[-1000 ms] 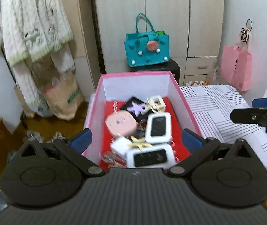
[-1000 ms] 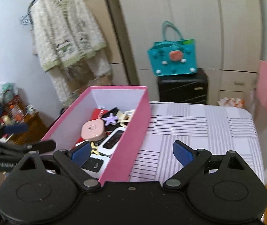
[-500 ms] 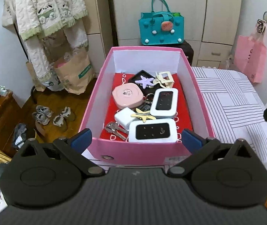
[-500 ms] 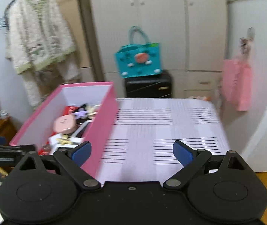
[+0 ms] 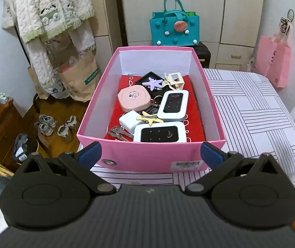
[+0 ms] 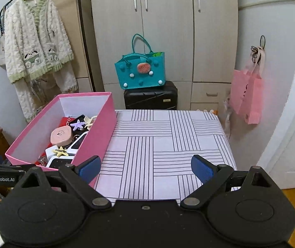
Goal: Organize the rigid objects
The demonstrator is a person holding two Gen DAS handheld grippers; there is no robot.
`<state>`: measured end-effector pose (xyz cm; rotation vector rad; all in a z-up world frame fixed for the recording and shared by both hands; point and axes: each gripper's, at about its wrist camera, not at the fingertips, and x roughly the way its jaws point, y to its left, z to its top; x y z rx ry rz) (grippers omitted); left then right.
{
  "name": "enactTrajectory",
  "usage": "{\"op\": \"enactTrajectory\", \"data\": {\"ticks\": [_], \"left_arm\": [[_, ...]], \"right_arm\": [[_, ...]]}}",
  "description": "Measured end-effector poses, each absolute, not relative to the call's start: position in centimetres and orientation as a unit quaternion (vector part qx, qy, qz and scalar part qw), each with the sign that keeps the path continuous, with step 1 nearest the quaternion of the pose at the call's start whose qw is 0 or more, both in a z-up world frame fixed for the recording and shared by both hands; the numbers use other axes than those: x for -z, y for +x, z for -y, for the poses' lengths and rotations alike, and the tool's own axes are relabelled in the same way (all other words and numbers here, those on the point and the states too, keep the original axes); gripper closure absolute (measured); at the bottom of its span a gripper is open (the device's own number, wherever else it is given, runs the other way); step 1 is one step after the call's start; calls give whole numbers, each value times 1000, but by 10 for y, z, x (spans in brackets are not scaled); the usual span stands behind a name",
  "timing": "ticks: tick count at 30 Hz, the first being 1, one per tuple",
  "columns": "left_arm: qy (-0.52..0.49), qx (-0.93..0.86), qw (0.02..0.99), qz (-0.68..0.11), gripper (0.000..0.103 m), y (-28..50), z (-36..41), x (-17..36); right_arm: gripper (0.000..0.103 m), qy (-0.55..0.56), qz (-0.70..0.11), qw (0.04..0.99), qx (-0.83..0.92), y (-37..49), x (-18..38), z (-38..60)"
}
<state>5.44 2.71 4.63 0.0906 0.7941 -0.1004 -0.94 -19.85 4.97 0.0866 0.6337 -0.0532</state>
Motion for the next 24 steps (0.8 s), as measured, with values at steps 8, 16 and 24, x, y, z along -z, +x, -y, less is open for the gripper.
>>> {"op": "enactTrajectory", "data": {"ticks": [8,16,24], "left_arm": [[48,35,922,-383,0,48,-22,-42],[57,30,924,-378,0,40,-21,-40],[60,26,925,-374,0,34,-21,-41]], "right_arm": [[7,33,-300,953,13,-17,-46,189],[7,11,-292,955,41,-21,-38,185],[7,13,-296,954,42,-19,-31,187]]}}
